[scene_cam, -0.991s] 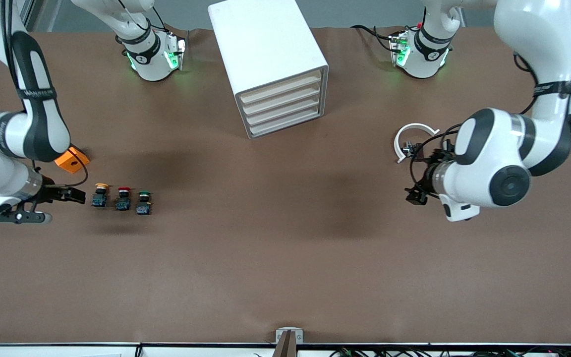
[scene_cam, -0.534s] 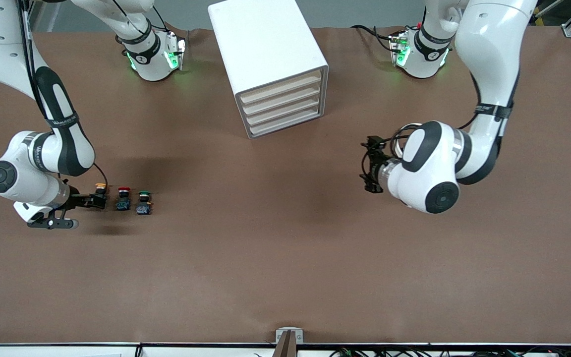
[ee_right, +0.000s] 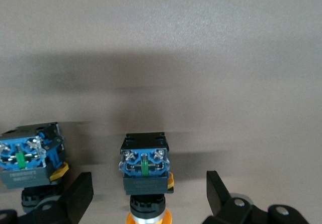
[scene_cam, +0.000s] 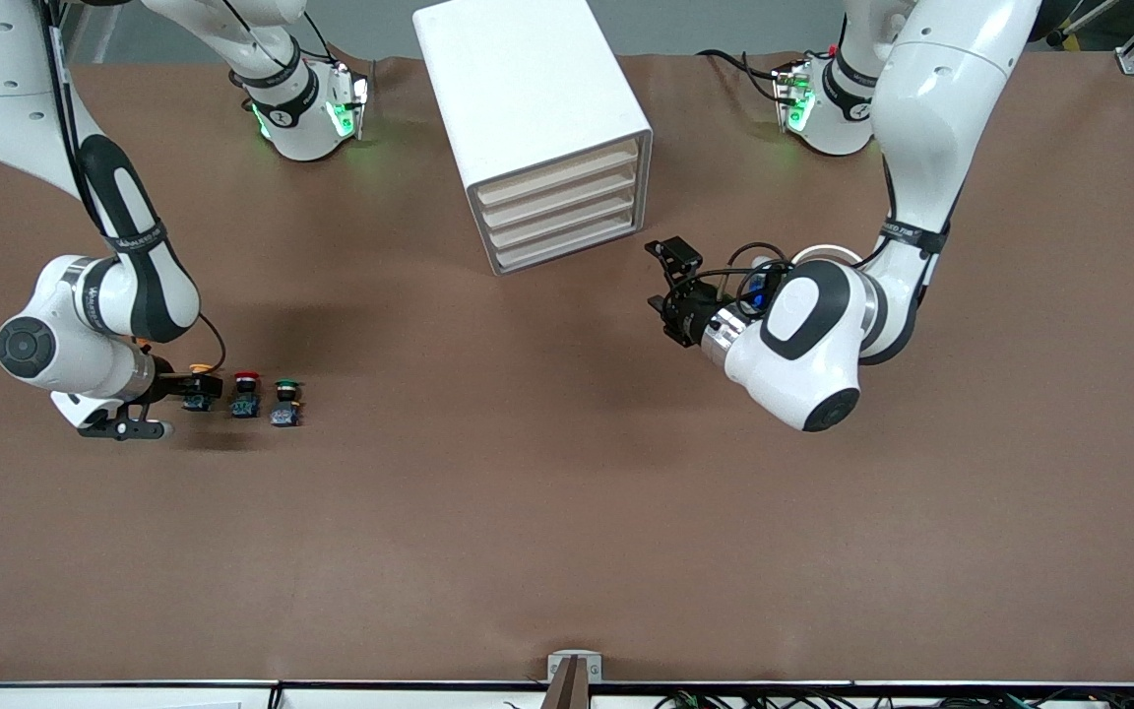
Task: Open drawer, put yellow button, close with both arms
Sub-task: 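Pull the drawer open with the left gripper while the right gripper lifts the button, then carry the yellow button over the open drawer with the right gripper, then release the button into the drawer with the right gripper, then withdraw it, then push the drawer closed with the left gripper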
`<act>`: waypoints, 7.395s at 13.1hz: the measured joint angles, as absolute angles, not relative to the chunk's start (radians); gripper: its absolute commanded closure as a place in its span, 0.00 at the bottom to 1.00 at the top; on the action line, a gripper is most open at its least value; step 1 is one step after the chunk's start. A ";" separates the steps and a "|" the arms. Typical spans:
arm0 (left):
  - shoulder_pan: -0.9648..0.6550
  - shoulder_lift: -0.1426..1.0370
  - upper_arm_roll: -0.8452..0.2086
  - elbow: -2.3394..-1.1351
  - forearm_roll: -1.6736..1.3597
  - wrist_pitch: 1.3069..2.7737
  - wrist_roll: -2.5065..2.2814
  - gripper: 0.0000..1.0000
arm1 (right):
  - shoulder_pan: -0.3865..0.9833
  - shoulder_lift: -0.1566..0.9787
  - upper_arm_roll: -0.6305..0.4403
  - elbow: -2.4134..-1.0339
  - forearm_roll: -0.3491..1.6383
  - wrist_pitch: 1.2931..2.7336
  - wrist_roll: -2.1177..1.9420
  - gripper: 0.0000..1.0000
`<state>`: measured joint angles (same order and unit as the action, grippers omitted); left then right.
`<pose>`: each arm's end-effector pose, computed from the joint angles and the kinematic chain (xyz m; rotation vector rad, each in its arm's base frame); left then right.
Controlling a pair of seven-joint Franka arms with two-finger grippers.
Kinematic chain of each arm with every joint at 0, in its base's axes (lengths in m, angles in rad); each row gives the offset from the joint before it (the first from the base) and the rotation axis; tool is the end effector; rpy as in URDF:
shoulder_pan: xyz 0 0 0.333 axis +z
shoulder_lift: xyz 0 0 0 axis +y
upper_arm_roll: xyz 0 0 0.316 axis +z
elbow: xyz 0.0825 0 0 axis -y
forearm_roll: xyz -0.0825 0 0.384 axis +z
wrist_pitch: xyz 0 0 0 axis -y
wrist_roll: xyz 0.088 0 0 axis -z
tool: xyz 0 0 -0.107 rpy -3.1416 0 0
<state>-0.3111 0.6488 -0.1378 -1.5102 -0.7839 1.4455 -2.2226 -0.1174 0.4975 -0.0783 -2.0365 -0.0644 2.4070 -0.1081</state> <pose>0.5465 -0.3397 0.2904 -1.3062 -1.9763 1.3180 0.5730 -0.1139 0.1867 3.0761 -0.0461 -0.2105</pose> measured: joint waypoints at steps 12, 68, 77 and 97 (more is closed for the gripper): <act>-0.542 0.708 -0.141 -1.510 -0.838 1.348 -2.398 0.00 | -0.118 0.517 -0.074 -2.063 -0.064 2.485 -0.108 0.66; -0.168 0.690 0.015 -1.189 -0.517 1.411 -1.899 0.00 | 0.887 0.422 -0.061 -1.489 0.225 1.904 1.904 0.00; -0.303 0.620 0.006 -1.196 -0.230 1.584 -1.423 0.00 | 0.713 0.263 -0.078 -1.456 0.226 1.641 1.609 0.00; -0.498 0.458 -0.348 -1.623 -0.001 1.989 -1.255 0.00 | 0.023 -0.043 -0.075 -1.788 0.119 1.544 0.183 0.00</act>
<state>-0.4982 0.4583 -0.3477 -1.6226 -0.0013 1.9888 -1.2550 0.0228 -0.0427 -0.0746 -1.7879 0.1185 1.5444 0.1828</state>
